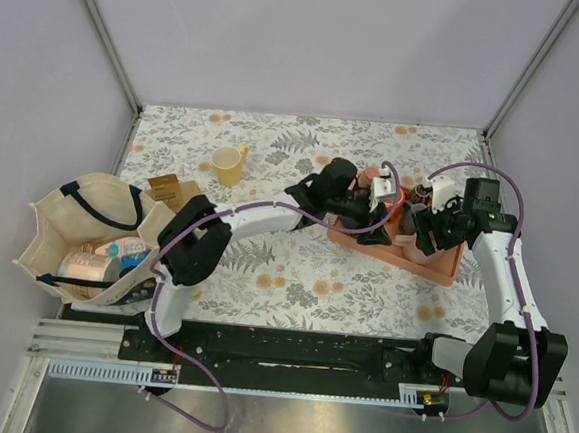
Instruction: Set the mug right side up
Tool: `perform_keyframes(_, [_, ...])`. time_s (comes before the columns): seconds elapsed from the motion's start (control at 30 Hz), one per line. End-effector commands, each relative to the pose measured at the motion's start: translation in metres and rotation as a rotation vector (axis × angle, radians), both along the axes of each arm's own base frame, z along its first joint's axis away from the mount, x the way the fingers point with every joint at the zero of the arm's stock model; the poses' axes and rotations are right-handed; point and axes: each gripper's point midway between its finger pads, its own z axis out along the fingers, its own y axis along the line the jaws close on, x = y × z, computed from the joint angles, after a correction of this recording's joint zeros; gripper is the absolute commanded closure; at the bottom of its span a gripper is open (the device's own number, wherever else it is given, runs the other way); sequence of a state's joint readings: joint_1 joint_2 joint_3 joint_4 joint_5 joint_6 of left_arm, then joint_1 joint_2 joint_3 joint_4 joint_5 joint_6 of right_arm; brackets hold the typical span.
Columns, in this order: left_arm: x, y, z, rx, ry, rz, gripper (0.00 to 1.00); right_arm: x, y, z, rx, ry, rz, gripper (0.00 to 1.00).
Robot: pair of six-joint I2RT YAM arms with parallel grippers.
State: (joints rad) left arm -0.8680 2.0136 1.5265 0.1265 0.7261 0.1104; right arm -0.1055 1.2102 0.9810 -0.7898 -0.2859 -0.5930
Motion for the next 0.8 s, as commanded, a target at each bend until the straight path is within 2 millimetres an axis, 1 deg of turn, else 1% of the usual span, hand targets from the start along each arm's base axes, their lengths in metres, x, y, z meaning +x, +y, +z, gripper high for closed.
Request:
perform_keyframes(0.0, [0.003,-0.030,0.013,-0.084,-0.081,-0.028,0.31,-0.032,0.040,0.002,0.187,0.089,0.088,0.57])
perform_keyframes(0.1, [0.000,-0.040,-0.008,-0.053,-0.094,-0.052,0.30,-0.036,0.041,0.000,0.192,0.090,0.091,0.57])
perform_keyframes(0.2, [0.010,-0.048,-0.028,-0.026,-0.130,-0.010,0.30,-0.040,0.041,-0.002,0.192,0.100,0.091,0.57])
perform_keyframes(0.23, [0.015,-0.052,-0.028,-0.026,-0.137,0.012,0.30,-0.041,0.041,-0.002,0.193,0.102,0.093,0.57])
perform_keyframes(0.33, [0.023,-0.064,-0.026,-0.044,-0.152,0.047,0.33,-0.044,0.043,0.000,0.204,0.109,0.093,0.57])
perform_keyframes(0.43, [0.024,-0.074,-0.026,-0.036,-0.186,0.055,0.36,-0.046,0.043,0.001,0.200,0.114,0.099,0.57])
perform_keyframes(0.5, [0.021,-0.076,-0.025,-0.031,-0.211,0.051,0.43,-0.046,0.042,0.001,0.192,0.115,0.106,0.57])
perform_keyframes(0.57, [0.019,-0.075,-0.028,-0.017,-0.226,0.040,0.53,-0.045,0.041,0.001,0.186,0.116,0.107,0.57])
perform_keyframes(0.63, [0.017,-0.074,-0.032,0.009,-0.227,0.037,0.61,-0.045,0.040,0.003,0.182,0.116,0.105,0.56])
perform_keyframes(0.7, [0.017,-0.073,-0.031,0.017,-0.233,0.035,0.68,-0.044,0.040,0.008,0.178,0.109,0.102,0.55])
perform_keyframes(0.73, [0.017,-0.073,-0.033,0.021,-0.232,0.030,0.70,-0.044,0.038,0.011,0.170,0.103,0.099,0.53])
perform_keyframes(0.77, [0.015,-0.073,-0.032,0.018,-0.236,0.018,0.75,-0.043,0.037,0.017,0.164,0.091,0.096,0.52])
